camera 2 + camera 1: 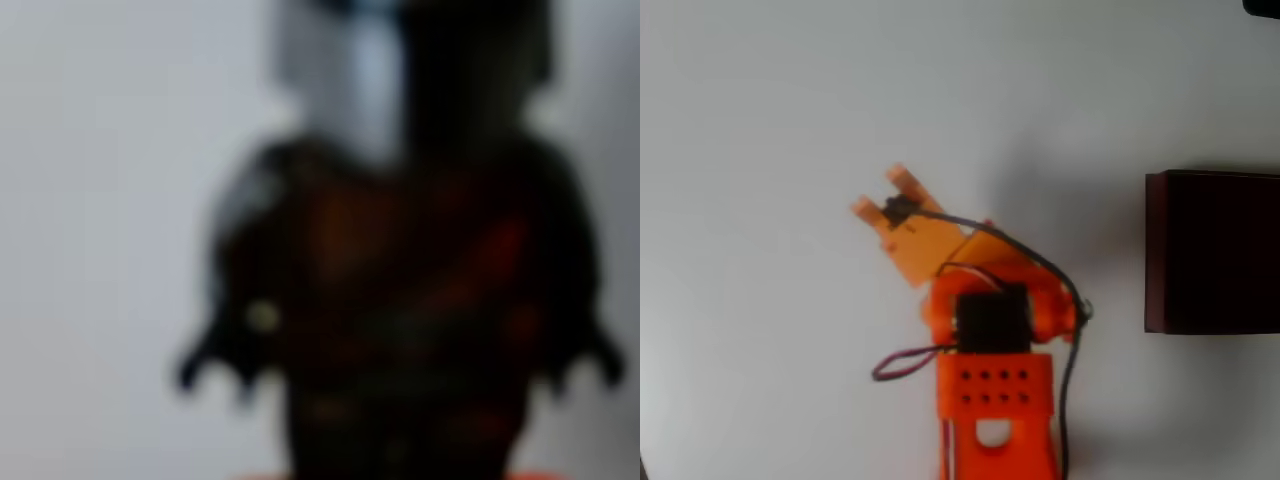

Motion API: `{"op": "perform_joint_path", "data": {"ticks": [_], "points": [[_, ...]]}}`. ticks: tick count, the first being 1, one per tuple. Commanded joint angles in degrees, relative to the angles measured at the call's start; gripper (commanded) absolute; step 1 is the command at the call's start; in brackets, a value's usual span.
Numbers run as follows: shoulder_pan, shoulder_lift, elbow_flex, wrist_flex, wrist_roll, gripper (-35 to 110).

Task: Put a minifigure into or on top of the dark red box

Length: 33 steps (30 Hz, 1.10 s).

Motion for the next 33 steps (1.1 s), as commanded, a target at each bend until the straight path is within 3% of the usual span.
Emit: {"op": "perform_joint_path", "data": {"ticks": [1, 7, 14, 20, 24, 29, 33], "points": [[9.49, 6.5, -3.87, 6.33, -3.43, 0], [27.25, 8.96, -4.13, 7.65, -9.93, 0], [40.08, -10.37, -21.18, 7.03, -15.03, 0], [44.91, -35.68, -50.19, 13.45, -17.23, 0], [46.58, -48.43, -64.42, 17.23, -18.37, 8], [46.49, -57.57, -74.36, 21.97, -19.6, 13], [44.03, -54.67, -72.25, 23.29, -22.41, 12]]}}
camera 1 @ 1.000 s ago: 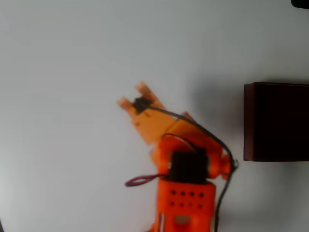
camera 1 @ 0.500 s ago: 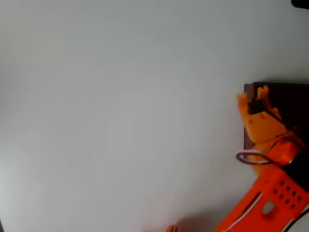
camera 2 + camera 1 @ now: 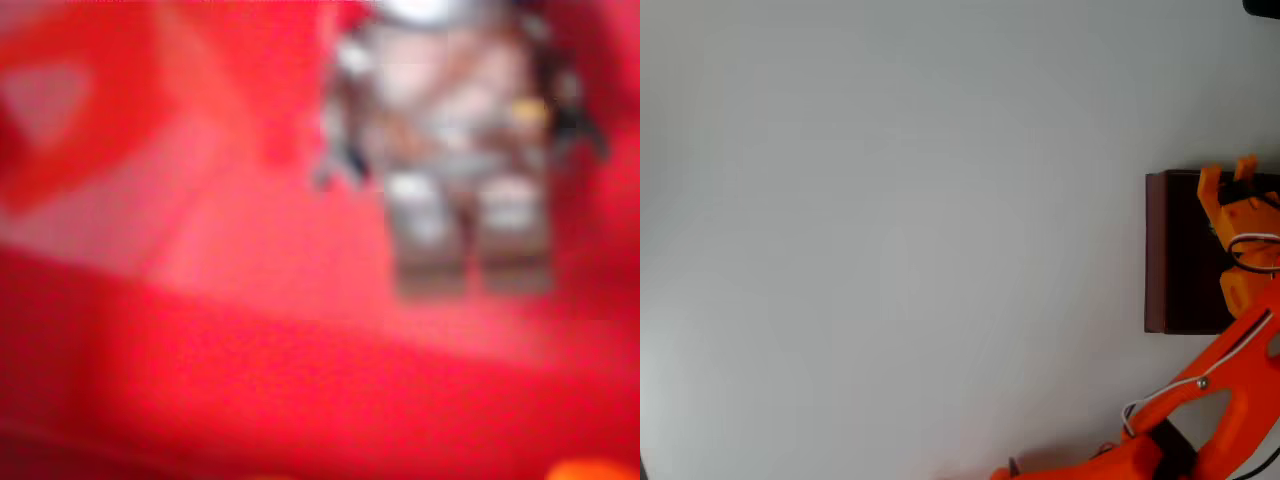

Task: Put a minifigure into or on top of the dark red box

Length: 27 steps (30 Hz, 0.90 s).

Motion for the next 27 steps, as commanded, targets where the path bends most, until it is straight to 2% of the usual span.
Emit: {"op": "perform_joint_path", "data": {"ticks": [1, 5, 8, 13, 17, 22, 27], "points": [[-2.81, 5.45, 0.7, 1.76, -2.72, 11], [-9.58, 19.6, 13.01, 1.76, -7.91, 11], [-16.17, 36.65, 30.32, -2.2, -9.58, 11], [-36.21, 68.64, 61.61, -13.18, -11.69, 10], [-52.03, 87.8, 80.95, -20.83, -12.13, 7], [-68.2, 102.04, 99.67, -29.36, -12.3, 4], [-79.19, 113.29, 112.94, -33.22, -13.54, 1]]}}
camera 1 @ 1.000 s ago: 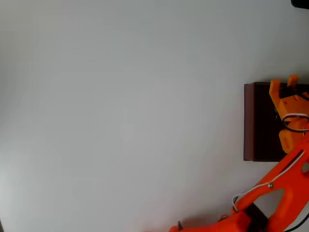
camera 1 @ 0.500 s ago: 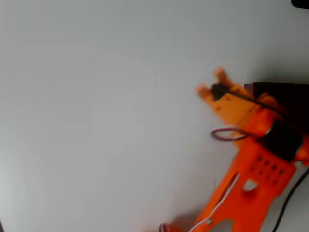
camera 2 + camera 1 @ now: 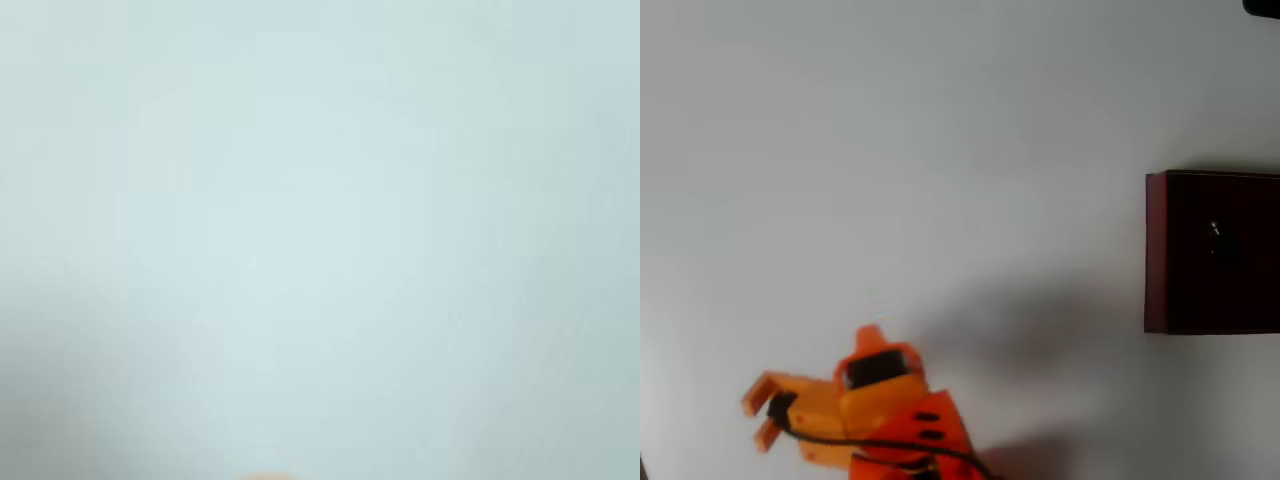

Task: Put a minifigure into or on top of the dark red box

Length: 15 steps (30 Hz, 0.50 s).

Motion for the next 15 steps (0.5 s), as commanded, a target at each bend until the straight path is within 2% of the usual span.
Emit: {"op": "perform_joint_path", "data": {"ticks": [1, 6, 15], "points": [[-6.59, 10.11, 8.17, -1.23, -1.05, 1], [-10.2, 36.83, 18.37, 8.0, -3.52, 0], [-10.11, 36.47, 24.52, 6.06, -2.29, 0]]}}
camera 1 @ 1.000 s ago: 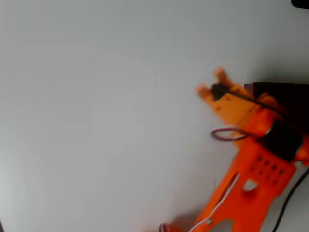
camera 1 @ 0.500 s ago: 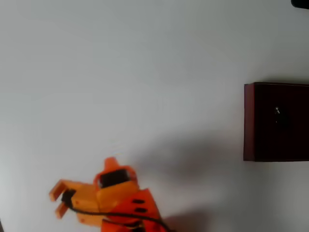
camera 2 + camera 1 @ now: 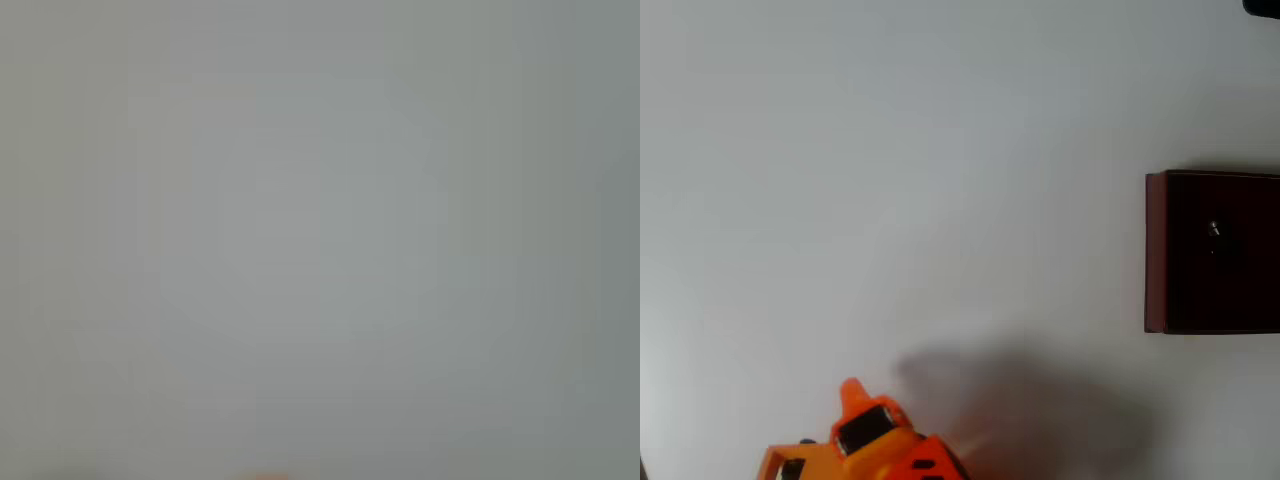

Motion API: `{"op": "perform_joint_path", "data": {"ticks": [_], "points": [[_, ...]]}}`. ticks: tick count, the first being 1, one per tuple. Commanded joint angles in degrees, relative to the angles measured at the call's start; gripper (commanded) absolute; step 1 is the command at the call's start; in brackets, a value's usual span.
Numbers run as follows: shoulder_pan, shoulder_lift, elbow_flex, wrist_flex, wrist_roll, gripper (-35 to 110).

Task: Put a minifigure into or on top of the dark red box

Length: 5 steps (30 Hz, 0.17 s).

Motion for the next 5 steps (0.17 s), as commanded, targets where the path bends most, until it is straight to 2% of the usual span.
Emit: {"op": "perform_joint_path", "data": {"ticks": [1, 5], "points": [[0.18, 0.97, 0.53, 0.0, 1.05, 0], [0.7, 0.97, 0.35, 1.58, 1.23, 0]]}}
